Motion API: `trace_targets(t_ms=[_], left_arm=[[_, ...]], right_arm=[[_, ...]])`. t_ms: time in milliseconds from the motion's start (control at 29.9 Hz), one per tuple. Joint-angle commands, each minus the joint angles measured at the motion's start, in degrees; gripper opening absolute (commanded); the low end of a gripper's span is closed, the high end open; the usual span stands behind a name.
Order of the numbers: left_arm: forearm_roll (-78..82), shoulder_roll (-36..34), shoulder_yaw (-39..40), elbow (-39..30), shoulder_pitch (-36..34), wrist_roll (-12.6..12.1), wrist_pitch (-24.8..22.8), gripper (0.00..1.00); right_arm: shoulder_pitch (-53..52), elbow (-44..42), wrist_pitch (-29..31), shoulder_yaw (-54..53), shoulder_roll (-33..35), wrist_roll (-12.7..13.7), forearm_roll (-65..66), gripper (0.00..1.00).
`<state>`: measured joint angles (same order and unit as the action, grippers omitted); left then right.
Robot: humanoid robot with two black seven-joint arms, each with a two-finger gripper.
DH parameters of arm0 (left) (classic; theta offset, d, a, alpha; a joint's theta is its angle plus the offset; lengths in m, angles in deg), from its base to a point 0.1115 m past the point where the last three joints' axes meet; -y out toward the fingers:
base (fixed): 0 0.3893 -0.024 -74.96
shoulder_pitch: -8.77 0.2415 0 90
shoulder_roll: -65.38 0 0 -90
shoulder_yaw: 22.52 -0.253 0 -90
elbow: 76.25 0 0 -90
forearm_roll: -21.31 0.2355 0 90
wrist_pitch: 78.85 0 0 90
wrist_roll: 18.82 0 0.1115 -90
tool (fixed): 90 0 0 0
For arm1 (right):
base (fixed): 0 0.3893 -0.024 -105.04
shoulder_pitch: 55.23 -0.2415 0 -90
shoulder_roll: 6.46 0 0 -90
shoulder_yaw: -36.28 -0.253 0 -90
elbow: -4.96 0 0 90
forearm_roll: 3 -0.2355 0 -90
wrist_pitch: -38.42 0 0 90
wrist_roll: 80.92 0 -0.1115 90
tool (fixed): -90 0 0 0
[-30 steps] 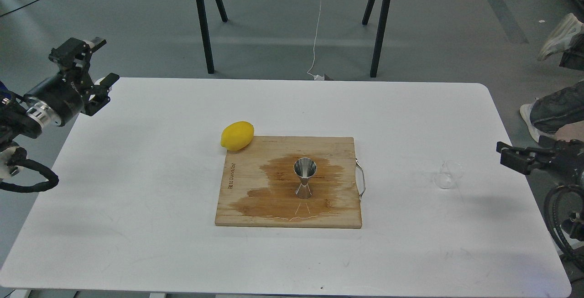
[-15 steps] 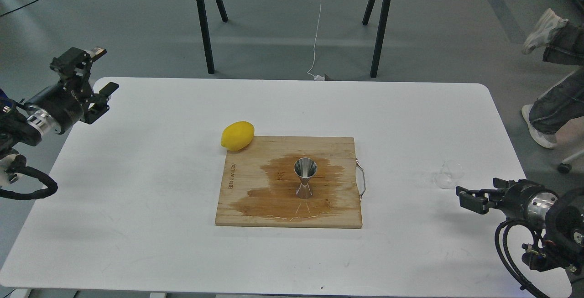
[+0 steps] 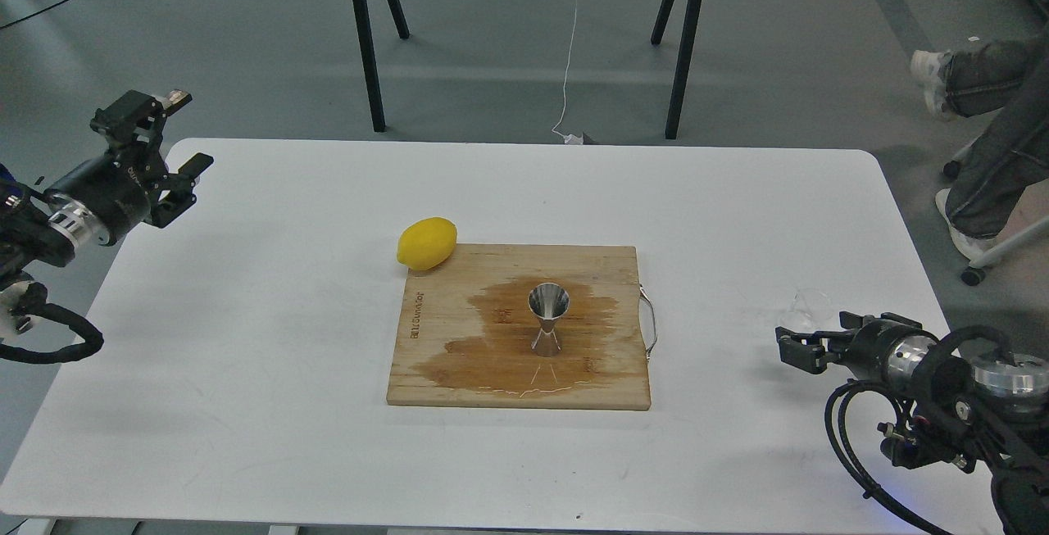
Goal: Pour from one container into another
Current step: 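Lower the right gripper to the small clear glass and grasp it, then lift the glass with the right gripper and move it above the jigger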
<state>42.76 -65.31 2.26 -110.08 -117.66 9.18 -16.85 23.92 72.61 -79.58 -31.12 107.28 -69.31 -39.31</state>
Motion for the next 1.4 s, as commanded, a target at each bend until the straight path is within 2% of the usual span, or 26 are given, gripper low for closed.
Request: trace_targets(t_ms=[0, 401, 702, 969, 1136, 1370], left_arm=[[0.0, 0.0, 0.0, 0.2, 0.1, 0.0, 0.0, 0.96], [0.0, 0.0, 0.1, 0.3, 0.1, 0.0, 0.0, 0.96], [0.0, 0.1, 0.1, 1.0, 0.5, 0.0, 0.0, 0.96], [0.0, 0.1, 0.0, 1.5, 0.6, 0.0, 0.0, 0.96], [0.0, 0.1, 0.0, 1.5, 0.6, 0.0, 0.0, 0.97], [0.0, 0.1, 0.1, 1.5, 0.5, 0.0, 0.0, 0.97]], right_arm=[[-0.9, -1.4, 0.0, 0.0, -0.6, 0.2, 1.6, 0.98], [-5.5, -8.2, 0.0, 0.0, -3.9, 0.3, 4.4, 0.98], [-6.8, -10.2, 0.0, 0.0, -5.0, 0.3, 5.7, 0.95], [-6.9, -10.2, 0.0, 0.0, -5.1, -0.2, 6.5, 0.79], [-6.9, -10.0, 0.0, 0.0, -5.1, -0.3, 6.5, 0.57], [-6.9, -10.1, 0.0, 2.4, -5.0, -0.2, 7.2, 0.32]])
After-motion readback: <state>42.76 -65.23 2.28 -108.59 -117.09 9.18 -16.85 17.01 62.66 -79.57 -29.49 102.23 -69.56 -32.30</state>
